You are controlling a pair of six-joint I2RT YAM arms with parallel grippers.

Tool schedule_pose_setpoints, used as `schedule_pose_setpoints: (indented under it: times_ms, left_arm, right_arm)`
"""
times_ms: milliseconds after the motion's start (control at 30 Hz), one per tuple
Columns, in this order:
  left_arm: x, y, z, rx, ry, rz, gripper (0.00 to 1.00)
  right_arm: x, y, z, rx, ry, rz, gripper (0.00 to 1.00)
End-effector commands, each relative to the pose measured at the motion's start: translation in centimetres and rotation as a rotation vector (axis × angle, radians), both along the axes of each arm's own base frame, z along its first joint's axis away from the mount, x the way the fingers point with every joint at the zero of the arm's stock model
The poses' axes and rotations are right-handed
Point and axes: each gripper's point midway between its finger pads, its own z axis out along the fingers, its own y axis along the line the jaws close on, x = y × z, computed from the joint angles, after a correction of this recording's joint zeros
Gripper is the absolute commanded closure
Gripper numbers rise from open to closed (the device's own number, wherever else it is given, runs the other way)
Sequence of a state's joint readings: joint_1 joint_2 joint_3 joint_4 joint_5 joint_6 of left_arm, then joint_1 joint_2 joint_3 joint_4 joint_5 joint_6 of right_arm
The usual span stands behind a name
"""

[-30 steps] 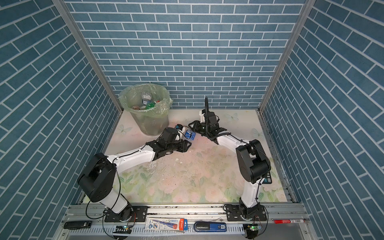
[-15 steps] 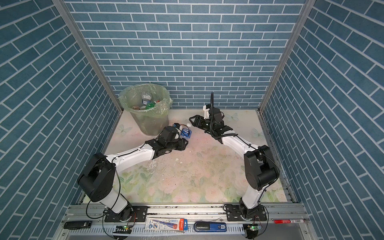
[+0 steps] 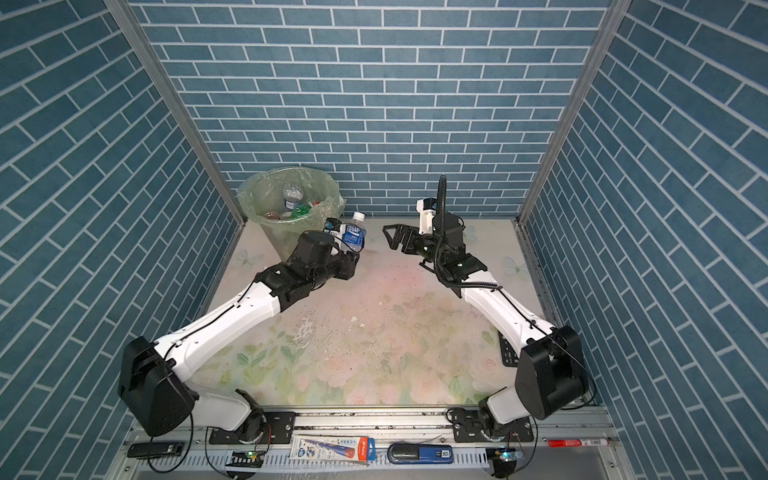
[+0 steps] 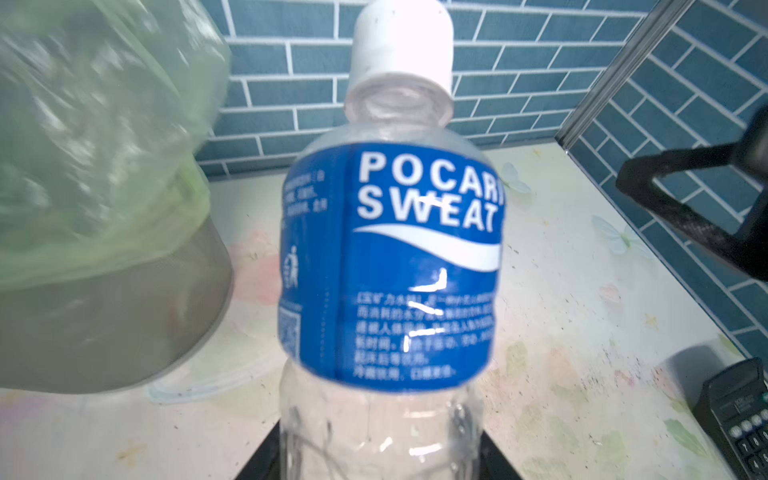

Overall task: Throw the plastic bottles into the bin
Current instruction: 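Carry the bottle over the bin with the left gripper while the right gripper releases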

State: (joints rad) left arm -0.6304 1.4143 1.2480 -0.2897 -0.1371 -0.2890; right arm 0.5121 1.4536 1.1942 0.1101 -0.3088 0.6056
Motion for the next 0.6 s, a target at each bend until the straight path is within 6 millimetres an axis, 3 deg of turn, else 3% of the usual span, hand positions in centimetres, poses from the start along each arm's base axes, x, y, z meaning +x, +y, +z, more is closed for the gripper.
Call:
schedule_pose_setpoints:
  times_ms: [0,300,567]
  left_arm:
    - [0.5,2.4,2.5,0.075,-0.038,0.043,0.49]
    - [2.8,7.6,11.8,0.124,-0.191,0.197,0.49]
    - [3.3,12.1,21.1,0.141,-0.37,0.328,0.49]
  right_arm:
    - [-1.9,0.9,1.7,-0.088,-0.113,0.046,0.01]
    - [-6.0,5.6,6.3,-0.226,-0.361,0.181,0.01]
    - [-7.5,7.0,8.4,-0.226,-0.448,0.22,0.01]
